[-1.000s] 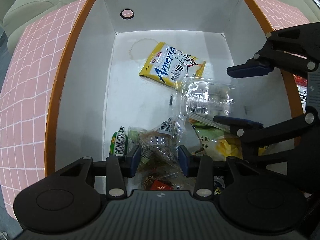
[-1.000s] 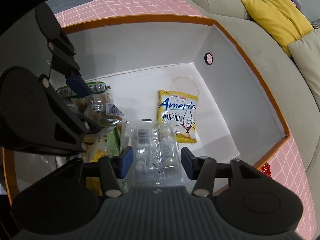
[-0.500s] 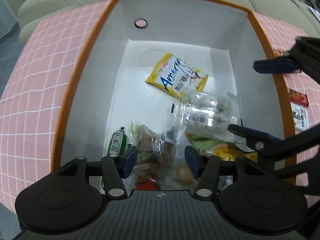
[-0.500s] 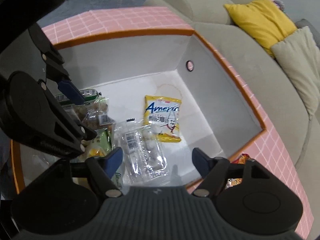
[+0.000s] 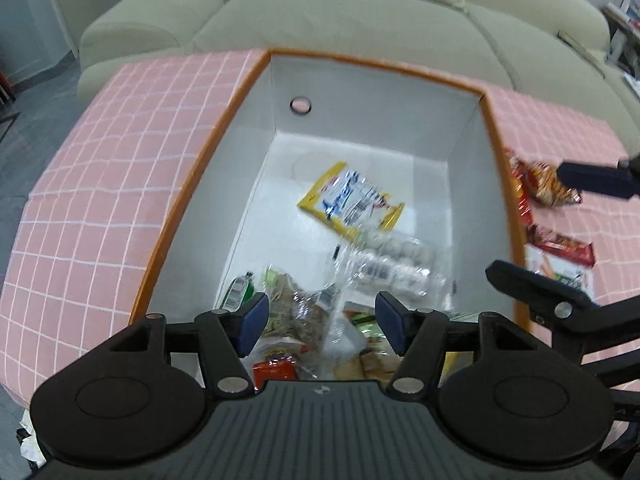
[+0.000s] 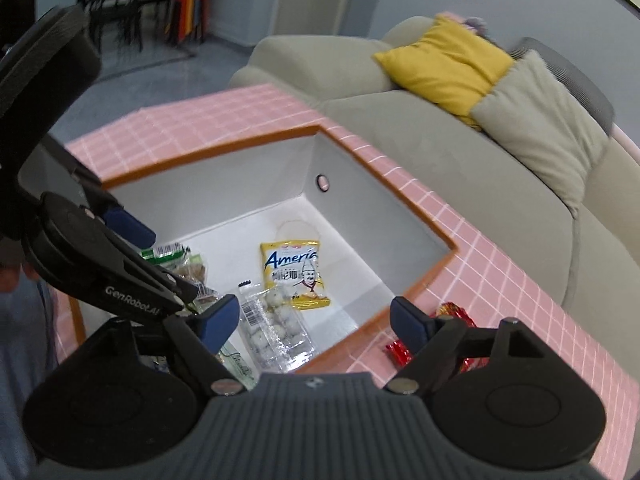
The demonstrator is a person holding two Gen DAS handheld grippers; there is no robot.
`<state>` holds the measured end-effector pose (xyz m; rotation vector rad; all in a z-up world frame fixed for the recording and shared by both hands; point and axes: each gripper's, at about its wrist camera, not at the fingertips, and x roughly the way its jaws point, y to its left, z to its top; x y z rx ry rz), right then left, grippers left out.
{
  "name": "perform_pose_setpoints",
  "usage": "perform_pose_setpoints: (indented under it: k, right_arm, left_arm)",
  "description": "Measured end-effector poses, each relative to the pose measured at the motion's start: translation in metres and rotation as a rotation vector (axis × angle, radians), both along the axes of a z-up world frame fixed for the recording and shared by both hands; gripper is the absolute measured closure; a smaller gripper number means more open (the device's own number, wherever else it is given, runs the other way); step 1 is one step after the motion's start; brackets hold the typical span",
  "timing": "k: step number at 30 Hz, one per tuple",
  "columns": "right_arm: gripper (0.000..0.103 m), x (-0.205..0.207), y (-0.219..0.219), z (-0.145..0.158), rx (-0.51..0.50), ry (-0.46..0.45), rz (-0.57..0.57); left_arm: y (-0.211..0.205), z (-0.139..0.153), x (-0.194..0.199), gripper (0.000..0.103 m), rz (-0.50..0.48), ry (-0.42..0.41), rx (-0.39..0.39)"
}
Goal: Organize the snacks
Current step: 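Withdraw both tools from the box back over the remaining snacks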
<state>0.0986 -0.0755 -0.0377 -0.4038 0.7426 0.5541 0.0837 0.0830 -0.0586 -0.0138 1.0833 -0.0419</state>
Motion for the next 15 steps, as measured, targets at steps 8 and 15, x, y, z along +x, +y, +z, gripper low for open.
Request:
perform_pose_setpoints:
  k: [8,15]
  right_arm:
    - [0.021,-0.023,-0.03,0.01,0.084,-0.028,-0.125]
    - [0.021,-0.042,-0.065,0.004,0.149,-0.005,-0.242]
  left_arm:
    - [-0.018,0.026,-0.023,0.031,0.04,-0.097,-0.019]
    - [-0.044,0.039,-0.04,0.031,0.024,-0.185,0.004]
